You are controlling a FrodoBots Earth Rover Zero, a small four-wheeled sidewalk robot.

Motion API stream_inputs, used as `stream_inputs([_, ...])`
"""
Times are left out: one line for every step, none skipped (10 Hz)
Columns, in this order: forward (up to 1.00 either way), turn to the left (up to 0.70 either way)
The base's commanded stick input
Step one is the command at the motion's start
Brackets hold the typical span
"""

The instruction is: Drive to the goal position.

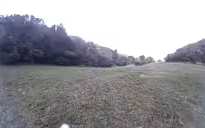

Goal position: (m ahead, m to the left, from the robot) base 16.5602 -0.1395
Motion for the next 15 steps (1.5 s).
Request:
stream_inputs([0.68, 0.0])
stream_inputs([0.68, 0.0])
stream_inputs([0.7, 0.0])
stream_inputs([0.7, -0.17])
stream_inputs([0.7, -0.32])
stream_inputs([0.7, -0.28])
stream_inputs([0.67, -0.12])
stream_inputs([0.66, 0.0])
stream_inputs([0.7, 0.0])
stream_inputs([0.7, 0.0])
stream_inputs([0.7, 0.0])
stream_inputs([0.7, 0.0])
stream_inputs([0.7, 0.0])
stream_inputs([0.7, 0.0])
stream_inputs([0.7, 0.0])
